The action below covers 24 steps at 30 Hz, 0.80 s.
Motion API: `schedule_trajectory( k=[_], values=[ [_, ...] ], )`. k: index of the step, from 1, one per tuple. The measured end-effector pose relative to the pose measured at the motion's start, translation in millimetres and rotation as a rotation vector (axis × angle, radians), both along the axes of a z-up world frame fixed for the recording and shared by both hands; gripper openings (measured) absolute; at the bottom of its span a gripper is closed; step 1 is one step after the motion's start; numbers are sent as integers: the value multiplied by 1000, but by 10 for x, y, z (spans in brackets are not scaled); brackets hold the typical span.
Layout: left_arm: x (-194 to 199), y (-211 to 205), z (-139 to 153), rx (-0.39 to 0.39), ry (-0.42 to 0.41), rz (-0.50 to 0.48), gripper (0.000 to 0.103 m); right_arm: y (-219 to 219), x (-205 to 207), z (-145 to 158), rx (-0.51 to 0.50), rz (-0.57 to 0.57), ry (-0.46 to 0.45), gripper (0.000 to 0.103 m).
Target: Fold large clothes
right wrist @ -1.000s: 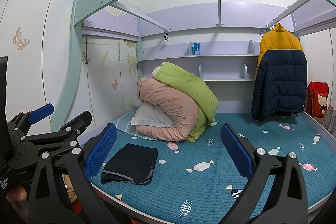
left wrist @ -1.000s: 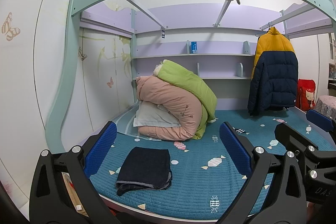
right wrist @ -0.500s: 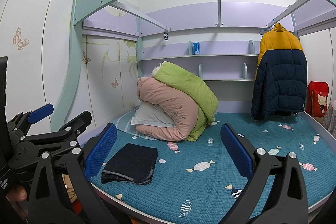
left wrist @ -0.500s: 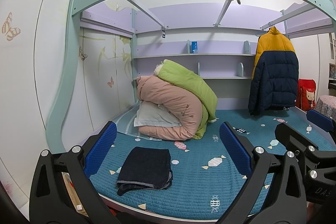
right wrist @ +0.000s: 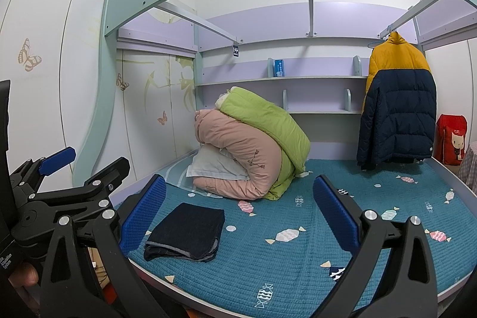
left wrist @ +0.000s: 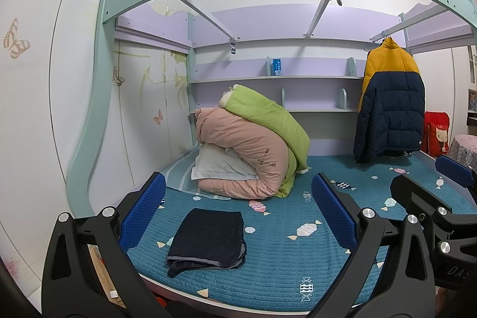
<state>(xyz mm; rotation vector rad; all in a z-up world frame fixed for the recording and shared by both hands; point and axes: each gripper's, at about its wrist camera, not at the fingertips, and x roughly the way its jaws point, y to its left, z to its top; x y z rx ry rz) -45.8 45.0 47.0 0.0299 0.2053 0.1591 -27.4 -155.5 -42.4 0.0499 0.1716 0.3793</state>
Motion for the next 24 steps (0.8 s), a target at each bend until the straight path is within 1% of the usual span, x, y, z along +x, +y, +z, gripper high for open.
schedule_trajectory(
  k=[24],
  values=[
    [13, 101, -30, 2, 2, 11, 98, 49, -10, -22, 4, 1, 6, 96]
  ],
)
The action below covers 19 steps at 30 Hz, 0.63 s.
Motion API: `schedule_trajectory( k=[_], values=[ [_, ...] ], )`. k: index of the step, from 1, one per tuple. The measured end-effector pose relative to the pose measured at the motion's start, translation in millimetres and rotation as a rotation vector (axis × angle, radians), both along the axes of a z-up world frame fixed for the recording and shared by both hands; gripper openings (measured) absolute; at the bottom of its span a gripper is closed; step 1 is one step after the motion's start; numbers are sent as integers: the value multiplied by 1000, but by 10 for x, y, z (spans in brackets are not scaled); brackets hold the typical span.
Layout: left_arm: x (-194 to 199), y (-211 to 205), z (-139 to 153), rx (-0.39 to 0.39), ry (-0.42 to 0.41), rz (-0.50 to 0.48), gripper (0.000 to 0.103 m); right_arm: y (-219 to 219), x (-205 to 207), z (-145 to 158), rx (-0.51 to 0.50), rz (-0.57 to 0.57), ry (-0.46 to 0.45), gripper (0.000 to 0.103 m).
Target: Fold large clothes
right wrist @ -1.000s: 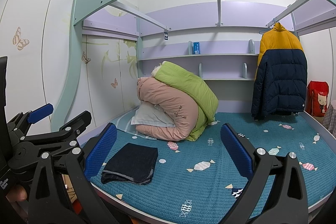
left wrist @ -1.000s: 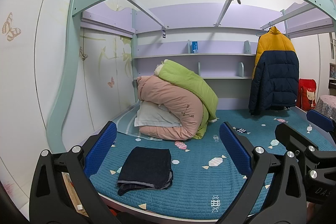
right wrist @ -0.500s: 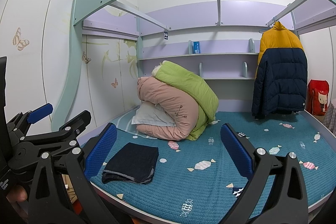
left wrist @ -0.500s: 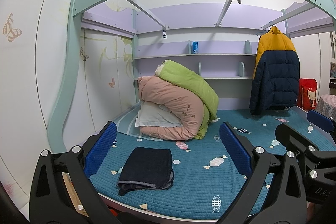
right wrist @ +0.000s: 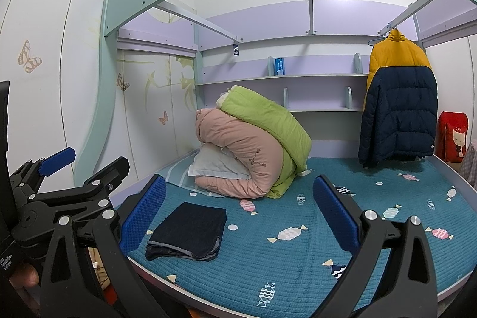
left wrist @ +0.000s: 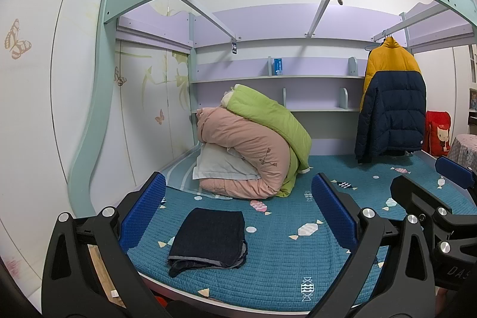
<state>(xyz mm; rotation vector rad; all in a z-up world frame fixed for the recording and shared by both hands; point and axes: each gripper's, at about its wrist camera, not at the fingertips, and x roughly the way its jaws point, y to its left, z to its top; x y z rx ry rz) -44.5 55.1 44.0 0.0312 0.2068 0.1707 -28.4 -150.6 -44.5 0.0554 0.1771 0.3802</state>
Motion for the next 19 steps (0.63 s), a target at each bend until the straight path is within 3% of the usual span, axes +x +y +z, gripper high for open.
schedule_trajectory(
  k=[14, 19],
  values=[
    [27, 26, -55, 10, 5, 8, 98, 23, 17, -28, 4, -1, 7, 96],
    [258, 37, -197, 8, 57, -15, 98, 13, 202, -163, -9, -47, 55, 96]
  ],
)
